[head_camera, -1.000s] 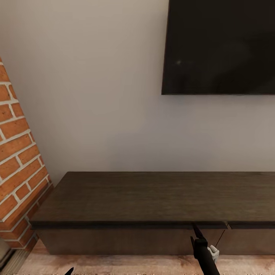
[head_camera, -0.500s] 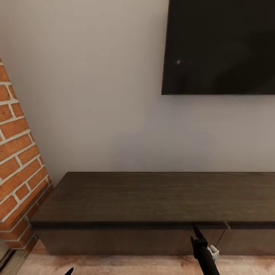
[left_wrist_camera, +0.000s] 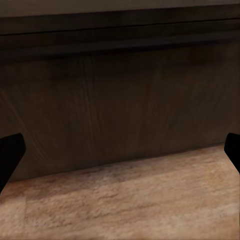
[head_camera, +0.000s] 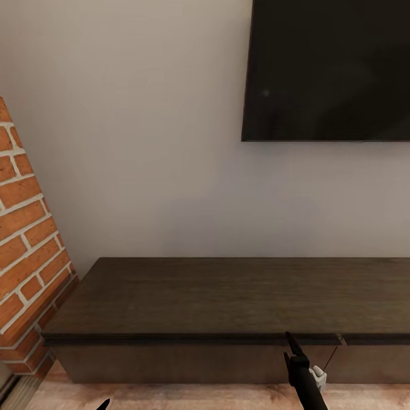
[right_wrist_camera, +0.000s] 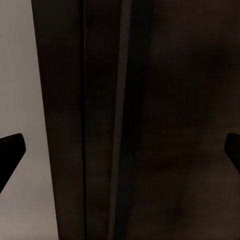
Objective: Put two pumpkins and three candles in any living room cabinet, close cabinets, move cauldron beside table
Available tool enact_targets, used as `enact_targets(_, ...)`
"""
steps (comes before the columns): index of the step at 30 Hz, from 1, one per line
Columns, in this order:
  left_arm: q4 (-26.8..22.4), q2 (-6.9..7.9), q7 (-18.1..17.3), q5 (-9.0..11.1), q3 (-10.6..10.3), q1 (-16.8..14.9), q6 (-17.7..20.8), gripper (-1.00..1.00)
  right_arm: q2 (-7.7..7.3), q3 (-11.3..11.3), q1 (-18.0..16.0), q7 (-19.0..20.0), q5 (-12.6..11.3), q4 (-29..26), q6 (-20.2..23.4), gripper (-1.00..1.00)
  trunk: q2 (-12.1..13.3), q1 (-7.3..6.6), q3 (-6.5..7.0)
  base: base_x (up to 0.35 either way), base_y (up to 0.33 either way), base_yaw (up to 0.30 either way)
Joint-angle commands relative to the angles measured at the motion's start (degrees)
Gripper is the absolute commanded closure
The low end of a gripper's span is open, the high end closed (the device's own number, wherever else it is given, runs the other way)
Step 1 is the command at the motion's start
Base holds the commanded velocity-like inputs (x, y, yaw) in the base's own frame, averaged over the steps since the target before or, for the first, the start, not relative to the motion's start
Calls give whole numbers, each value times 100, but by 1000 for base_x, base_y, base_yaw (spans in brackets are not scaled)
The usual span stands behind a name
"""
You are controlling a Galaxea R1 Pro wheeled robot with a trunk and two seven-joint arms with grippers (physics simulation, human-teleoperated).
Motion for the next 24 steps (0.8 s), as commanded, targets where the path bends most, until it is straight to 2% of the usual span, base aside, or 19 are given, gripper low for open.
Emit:
enact_targets(1, -1, 3, -8, -11, -2, 0, -16, -100, 3, -18, -2, 12, -43, -3, 60, -100, -2, -1, -4, 2, 0, 0)
enact_targets(3, -1, 3, -8, -11, -5, 0, -15, -100, 3, -20, -2, 12, -43, -3, 60, -100, -2, -1, -4, 1, 0, 0)
enact_targets(4, -1, 3, -8, -11, -4, 0, -15, -100, 3, -21, -2, 12, -43, -3, 60, 100, -2, -1, -4, 0, 0, 0)
enact_targets(24, -1, 3, -4, -11, -5, 0, -15, -100, 3, -25, -3, 7, -43, -3, 60, 100, -2, -1, -4, 0, 0, 0)
